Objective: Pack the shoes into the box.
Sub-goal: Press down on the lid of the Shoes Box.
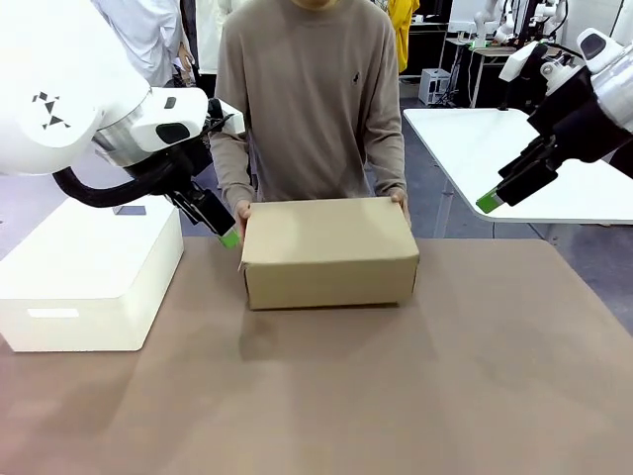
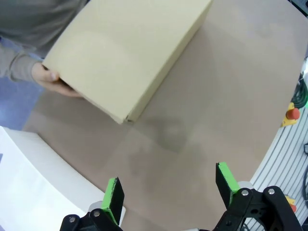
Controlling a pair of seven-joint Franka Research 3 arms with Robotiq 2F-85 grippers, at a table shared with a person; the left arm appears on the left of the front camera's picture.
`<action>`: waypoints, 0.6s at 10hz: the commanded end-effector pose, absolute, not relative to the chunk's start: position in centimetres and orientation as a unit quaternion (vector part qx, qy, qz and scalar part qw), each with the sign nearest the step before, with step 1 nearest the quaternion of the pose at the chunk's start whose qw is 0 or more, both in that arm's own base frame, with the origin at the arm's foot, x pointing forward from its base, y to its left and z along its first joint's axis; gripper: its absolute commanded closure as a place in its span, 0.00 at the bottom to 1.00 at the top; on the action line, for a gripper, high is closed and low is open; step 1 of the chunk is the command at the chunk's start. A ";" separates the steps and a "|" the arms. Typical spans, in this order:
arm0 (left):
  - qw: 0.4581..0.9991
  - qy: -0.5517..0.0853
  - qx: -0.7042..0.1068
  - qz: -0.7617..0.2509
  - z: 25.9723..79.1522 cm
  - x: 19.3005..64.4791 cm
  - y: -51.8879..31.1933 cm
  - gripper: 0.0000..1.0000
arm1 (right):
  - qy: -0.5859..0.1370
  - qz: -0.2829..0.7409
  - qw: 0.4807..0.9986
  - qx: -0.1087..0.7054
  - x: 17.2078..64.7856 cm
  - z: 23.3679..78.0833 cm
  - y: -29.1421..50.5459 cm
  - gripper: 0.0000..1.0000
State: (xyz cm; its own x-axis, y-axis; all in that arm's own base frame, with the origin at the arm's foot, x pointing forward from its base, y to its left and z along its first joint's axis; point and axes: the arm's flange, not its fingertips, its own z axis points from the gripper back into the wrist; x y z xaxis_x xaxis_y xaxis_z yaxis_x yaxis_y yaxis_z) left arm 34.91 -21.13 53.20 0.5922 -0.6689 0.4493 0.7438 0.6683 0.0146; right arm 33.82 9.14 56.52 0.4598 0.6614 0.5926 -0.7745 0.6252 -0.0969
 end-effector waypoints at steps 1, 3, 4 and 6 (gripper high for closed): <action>0.889 -0.214 -0.087 -0.396 53.3 35.1 -21.1 0.00 | -0.302 0.414 0.854 0.086 34.0 56.8 9.4 0.00; 0.889 -0.214 -0.087 -0.396 53.3 35.1 -21.1 0.00 | -0.302 0.414 0.854 0.086 34.0 56.8 9.4 0.00; 0.889 -0.214 -0.087 -0.396 53.3 35.1 -21.1 0.00 | -0.302 0.414 0.854 0.086 34.0 56.8 9.4 0.00; 0.889 -0.214 -0.087 -0.396 53.3 35.1 -21.1 0.00 | -0.302 0.414 0.854 0.086 34.0 56.8 9.4 0.00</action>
